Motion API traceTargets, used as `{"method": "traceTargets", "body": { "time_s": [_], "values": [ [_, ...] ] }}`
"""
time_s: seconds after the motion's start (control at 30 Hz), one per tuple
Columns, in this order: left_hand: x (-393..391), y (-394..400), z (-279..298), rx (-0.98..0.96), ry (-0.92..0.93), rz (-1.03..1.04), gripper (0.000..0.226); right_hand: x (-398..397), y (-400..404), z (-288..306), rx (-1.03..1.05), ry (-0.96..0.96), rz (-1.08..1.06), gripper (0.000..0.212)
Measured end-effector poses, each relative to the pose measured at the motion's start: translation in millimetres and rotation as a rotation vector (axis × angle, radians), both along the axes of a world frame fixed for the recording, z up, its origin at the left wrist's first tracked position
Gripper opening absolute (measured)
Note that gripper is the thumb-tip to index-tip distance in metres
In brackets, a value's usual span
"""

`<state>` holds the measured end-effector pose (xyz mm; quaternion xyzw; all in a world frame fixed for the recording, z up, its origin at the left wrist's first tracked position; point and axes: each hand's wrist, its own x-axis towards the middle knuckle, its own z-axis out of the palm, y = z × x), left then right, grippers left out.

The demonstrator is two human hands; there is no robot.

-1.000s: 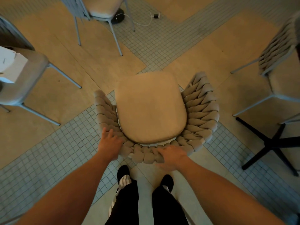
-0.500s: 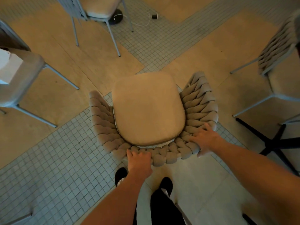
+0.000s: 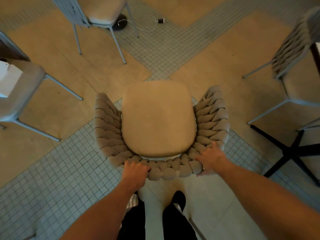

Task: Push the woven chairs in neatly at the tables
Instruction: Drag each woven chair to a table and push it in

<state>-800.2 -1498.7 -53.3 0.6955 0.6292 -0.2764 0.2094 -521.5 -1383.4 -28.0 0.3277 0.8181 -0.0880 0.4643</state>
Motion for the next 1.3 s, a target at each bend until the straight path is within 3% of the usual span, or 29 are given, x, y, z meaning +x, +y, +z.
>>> {"method": "traceTargets", "body": {
  "time_s": [0.23, 0.43, 0.57, 0.7, 0.83, 1.07, 1.3],
  "values": [
    [-70.2, 19.0, 4.1, 0.009, 0.106, -0.161, 0.044, -57.6, -52.1, -4.8, -0.045, 0.051, -0.307, 0.063],
    [-121.2, 45.2, 0.5, 0.019, 0.198, -0.169, 0.037, -116.3, -70.4, -7.6, -0.121, 0.08, -0.477, 0.086],
    [-145.5, 60.8, -0.2, 0.03, 0.272, -0.175, 0.034, -148.2, -80.1, -7.9, -0.145, 0.116, -0.545, 0.089],
    [-139.6, 64.2, 9.8, -0.001, 0.323, -0.169, 0.034, -149.9, -79.3, -0.3, -0.154, 0.174, -0.465, 0.081],
    [-106.9, 54.1, 23.8, -0.019, 0.253, -0.162, 0.058, -112.2, -54.0, 6.5, -0.221, 0.25, -0.297, 0.081],
    [15.2, 14.8, 5.7, -0.125, -0.057, -0.09, 0.063, -35.6, 7.6, 29.9, -0.129, 0.042, 0.007, 0.08],
    [64.5, 15.7, -3.7, -0.069, -0.164, 0.023, 0.049, -1.1, 56.4, 28.8, -0.026, -0.097, 0.072, 0.087]
  ]
}}
